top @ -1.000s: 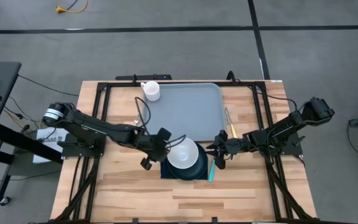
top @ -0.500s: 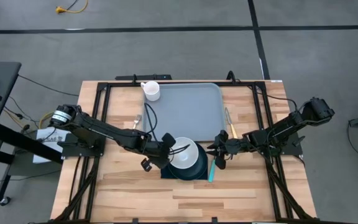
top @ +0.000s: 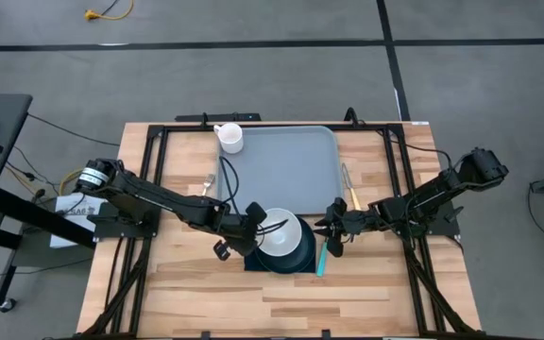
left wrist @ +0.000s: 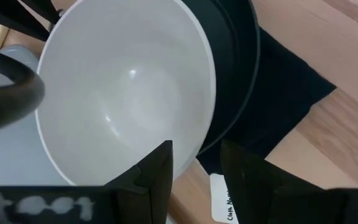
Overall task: Set up tray
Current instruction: Remove the white bowl from the green plate
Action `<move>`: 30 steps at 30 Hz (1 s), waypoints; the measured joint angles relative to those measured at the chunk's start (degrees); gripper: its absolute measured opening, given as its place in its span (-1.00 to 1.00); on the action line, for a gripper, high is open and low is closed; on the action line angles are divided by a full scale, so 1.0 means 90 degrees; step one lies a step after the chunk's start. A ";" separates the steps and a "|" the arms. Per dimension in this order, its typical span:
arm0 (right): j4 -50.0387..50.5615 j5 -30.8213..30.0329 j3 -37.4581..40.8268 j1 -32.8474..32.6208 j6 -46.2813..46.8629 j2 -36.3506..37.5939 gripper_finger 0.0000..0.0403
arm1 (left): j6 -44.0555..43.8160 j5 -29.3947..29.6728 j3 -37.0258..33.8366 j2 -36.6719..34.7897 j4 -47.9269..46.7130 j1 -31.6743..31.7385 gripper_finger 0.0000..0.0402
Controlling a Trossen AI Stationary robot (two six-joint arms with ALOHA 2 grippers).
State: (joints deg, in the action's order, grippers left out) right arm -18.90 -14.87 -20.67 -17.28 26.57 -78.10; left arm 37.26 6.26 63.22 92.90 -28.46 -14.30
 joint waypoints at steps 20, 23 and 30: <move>-0.0090 0.0000 -0.0005 0.0000 0.0049 0.0000 -0.49 | 0.0134 -0.0601 -0.0012 0.0529 0.0306 0.0225 -0.38; -0.0091 0.0000 -0.0005 0.0000 0.0048 0.0000 -0.49 | 0.0136 -0.0598 -0.0012 0.0522 0.0305 0.0259 -0.38; -0.0090 0.0000 -0.0005 0.0000 0.0049 0.0000 -0.49 | 0.0354 -0.0517 0.0007 0.0517 0.0275 0.0252 -0.56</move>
State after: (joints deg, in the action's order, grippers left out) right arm -19.70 -14.87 -20.71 -17.28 27.00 -78.11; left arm 40.44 1.61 63.28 97.56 -25.99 -12.03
